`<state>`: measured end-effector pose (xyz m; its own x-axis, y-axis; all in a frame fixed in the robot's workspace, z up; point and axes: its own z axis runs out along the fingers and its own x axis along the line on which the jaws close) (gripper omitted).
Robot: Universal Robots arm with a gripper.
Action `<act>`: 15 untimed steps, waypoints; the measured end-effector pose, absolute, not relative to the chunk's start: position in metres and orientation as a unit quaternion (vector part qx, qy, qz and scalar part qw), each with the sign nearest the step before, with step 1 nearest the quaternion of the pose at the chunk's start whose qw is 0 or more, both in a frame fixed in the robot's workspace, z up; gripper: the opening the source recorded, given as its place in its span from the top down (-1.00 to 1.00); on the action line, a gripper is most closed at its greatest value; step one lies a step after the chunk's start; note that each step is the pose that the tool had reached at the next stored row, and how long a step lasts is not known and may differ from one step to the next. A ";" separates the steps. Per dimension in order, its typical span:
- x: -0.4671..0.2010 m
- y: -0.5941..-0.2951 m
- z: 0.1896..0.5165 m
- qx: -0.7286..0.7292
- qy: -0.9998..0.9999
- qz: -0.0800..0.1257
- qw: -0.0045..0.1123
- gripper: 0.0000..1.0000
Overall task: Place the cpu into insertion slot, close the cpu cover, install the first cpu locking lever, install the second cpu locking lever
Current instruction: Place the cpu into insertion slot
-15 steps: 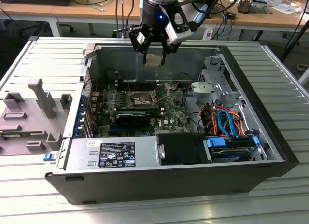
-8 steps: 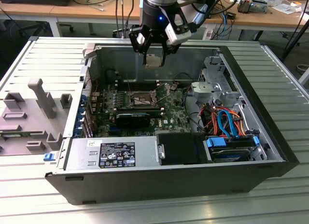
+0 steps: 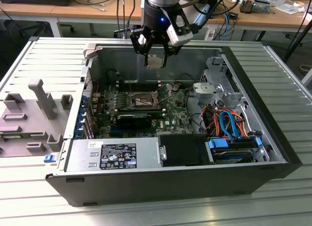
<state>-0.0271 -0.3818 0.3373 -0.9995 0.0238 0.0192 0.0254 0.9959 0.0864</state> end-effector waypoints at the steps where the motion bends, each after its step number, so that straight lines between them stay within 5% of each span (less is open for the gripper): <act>1: -0.027 -0.382 0.337 -0.012 -0.999 -0.043 0.009 -0.09; 15: -0.027 -0.383 0.333 -0.012 -0.999 -0.043 0.009 -0.09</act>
<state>-0.0271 -0.3826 0.3329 -0.9995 0.0238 0.0192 0.0254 0.9959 0.0864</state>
